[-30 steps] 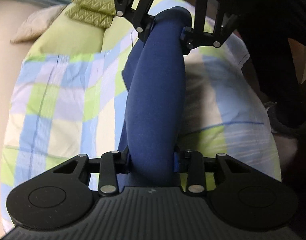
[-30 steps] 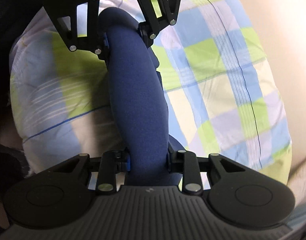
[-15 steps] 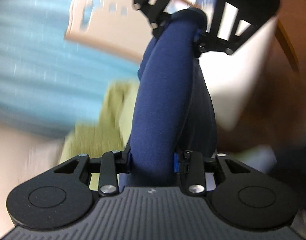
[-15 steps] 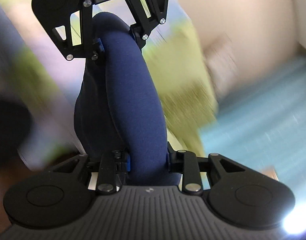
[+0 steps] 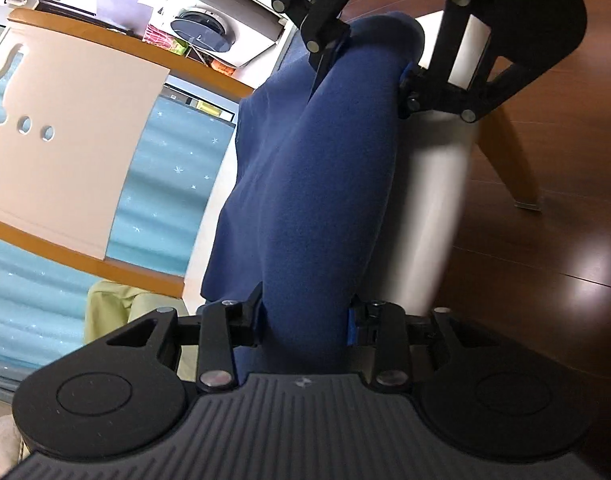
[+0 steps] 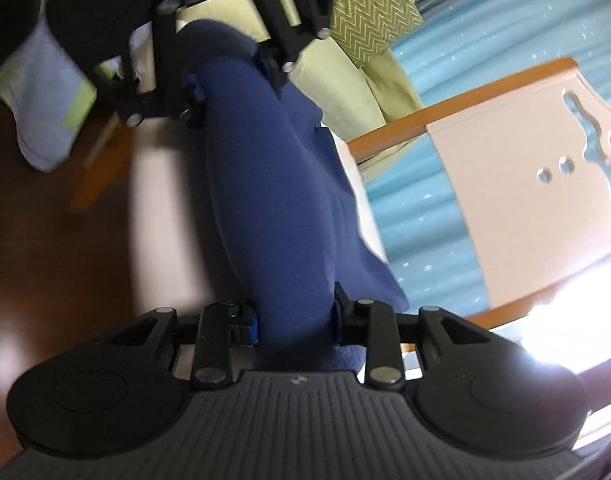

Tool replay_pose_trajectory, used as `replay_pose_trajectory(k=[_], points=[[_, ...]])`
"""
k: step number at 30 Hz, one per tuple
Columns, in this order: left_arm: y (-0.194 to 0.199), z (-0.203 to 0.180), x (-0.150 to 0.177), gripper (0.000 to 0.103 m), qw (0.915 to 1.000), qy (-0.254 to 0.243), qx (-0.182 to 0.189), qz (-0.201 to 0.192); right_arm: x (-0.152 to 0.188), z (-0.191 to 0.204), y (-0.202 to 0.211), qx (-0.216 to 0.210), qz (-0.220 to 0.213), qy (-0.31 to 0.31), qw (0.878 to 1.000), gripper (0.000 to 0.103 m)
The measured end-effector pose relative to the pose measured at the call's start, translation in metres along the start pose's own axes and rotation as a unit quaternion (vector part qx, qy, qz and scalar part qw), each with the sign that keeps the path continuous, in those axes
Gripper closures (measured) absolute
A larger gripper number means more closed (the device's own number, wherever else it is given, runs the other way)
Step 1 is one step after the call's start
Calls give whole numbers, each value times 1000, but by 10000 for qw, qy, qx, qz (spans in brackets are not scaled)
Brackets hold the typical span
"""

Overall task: Fold clothes
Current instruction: 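Lift the navy bundle with both grippers and carry it to the white chair, then lower the bundle onto the chair seat and open both grippers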

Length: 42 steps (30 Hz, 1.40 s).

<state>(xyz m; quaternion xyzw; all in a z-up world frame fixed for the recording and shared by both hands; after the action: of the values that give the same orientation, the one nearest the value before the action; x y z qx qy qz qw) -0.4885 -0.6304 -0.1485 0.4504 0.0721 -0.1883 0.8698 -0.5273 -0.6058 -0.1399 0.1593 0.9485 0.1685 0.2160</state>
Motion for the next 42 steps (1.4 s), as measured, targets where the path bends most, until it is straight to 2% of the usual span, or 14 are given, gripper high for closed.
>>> replay_pose_trajectory(k=[2,4,6,9,11,14,16,18,20,23,28,35,38,42], points=[[-5,15,5,61,10000,-5,57,53,-1,0,-1,-21,-21,-64,10000,75],[-16,53,-11,61,10000,38,60,70,-4,-11,-14,-105,-56,-132,9998,76],[-18,89,-19,61,9999,3,-151,42,-4,-33,-30,-58,-103,-130,9998,77],[-7,148,-33,61,9972,56,-744,-81,-18,-91,-44,358,-290,-130,9989,78],[10,181,-45,61,9917,140,-1244,-282,-27,-135,-48,921,-498,-207,9943,78],[23,198,-54,61,9839,238,-1687,-548,-33,-168,-44,1577,-715,-509,9836,77],[16,189,-52,61,9849,256,-1621,-557,-31,-167,-41,1726,-728,-584,9806,77],[3,171,-47,61,9891,264,-1358,-495,-21,-149,-41,1629,-646,-500,9832,77],[-15,142,-36,61,9949,304,-884,-384,-7,-125,-38,1353,-523,-383,9887,77],[-41,81,-15,60,9993,282,-190,-173,12,-76,-34,638,-288,-245,9972,77],[-34,56,-6,59,9990,346,-197,-219,25,-38,-15,235,-193,-125,9995,75],[-48,58,-7,48,9988,279,-169,-373,23,-27,-20,284,-99,44,9995,66],[-31,39,6,44,9983,372,-197,-402,20,-23,-15,418,-108,86,9990,60],[-15,39,17,42,9958,751,-158,-509,17,-13,-7,445,-64,-170,9988,60]])
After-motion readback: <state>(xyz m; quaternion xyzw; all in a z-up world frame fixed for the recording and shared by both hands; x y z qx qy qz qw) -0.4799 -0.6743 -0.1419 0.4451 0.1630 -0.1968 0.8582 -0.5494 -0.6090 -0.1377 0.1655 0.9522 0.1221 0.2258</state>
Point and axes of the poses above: each gripper's, at about its wrist camera, not at the fingertips, and y roughly against the way its jaws point, z to its left, x to its underside, the point moved 2 cm from there along -y, roughly the way its jaws point, and after that the axes turned 12 degrees about x, right-handed, at the moved point
